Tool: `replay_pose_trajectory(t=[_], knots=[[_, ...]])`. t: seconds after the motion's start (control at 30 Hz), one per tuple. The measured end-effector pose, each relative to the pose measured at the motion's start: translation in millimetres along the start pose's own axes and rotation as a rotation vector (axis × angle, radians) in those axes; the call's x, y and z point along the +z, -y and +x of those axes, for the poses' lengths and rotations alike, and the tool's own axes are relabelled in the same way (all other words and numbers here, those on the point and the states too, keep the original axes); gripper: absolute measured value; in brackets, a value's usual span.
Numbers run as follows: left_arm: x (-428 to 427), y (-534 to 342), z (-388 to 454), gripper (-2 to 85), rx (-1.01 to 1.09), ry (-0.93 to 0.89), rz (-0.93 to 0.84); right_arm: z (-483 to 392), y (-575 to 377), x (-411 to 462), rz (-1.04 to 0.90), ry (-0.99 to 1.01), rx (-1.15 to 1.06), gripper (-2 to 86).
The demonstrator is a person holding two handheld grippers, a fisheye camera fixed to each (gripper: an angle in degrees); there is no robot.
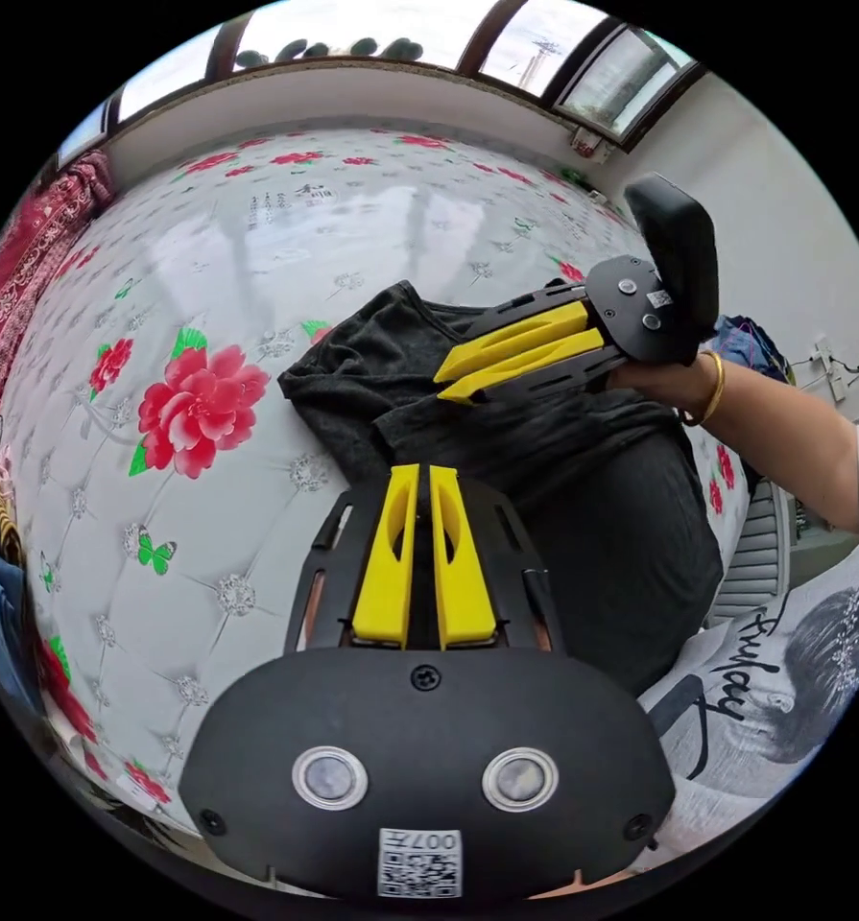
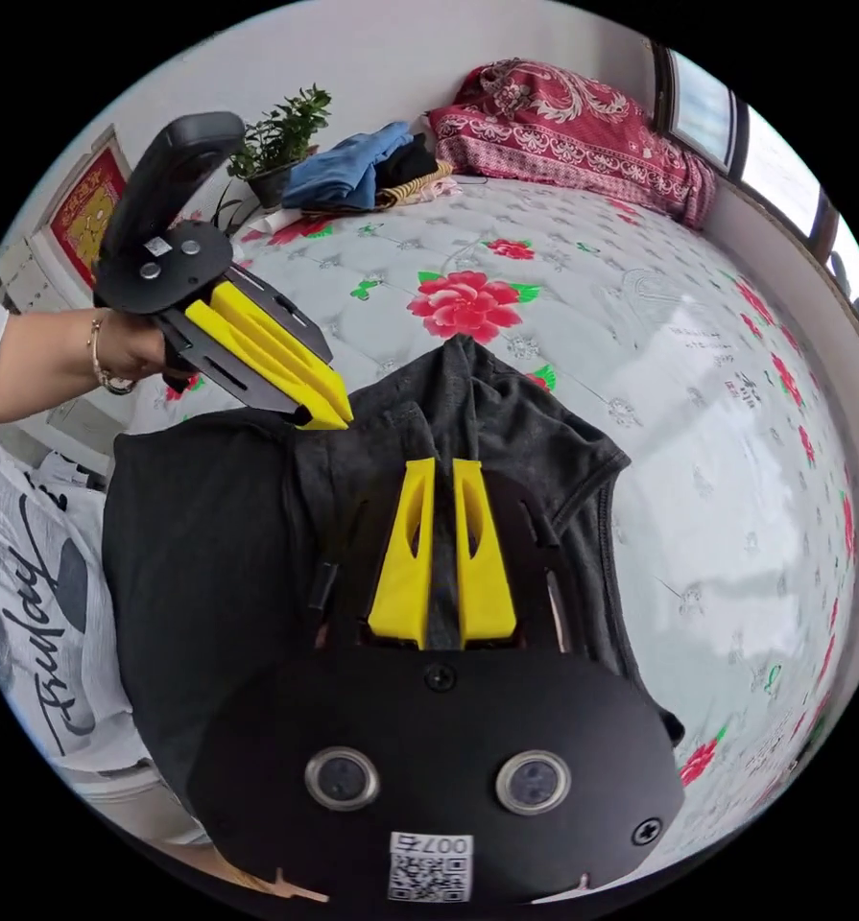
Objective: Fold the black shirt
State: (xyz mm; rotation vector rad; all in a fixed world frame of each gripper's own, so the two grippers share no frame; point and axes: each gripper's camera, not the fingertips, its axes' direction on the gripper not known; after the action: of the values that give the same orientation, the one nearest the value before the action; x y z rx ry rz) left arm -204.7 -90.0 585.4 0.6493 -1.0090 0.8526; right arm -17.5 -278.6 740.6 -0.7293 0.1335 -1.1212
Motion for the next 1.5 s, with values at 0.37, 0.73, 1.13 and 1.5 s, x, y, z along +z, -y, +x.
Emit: replay_pose_trajectory(t=[0.37, 0.73, 1.13, 1.5], knots=[[-39, -57, 31, -0.5, -0.038, 0.106, 0.186, 5, -106, -129, 0.454, 0.05, 0.292, -0.1], [-98, -169, 83, -1.0, -0.012, -0.18, 0.299, -114, -227, -185, 0.401, 0.155, 0.46, 1.5], [-67, -327, 24, 2.4, -0.384, -0.079, 0.085, -131, -430, -160, 0.139, 0.124, 0.994, 7.8], [-49, -360, -13, 9.5, -0.32, -0.126, 0.018, -105, -482, -135, 0.174, 0.31, 1.12, 6.3]])
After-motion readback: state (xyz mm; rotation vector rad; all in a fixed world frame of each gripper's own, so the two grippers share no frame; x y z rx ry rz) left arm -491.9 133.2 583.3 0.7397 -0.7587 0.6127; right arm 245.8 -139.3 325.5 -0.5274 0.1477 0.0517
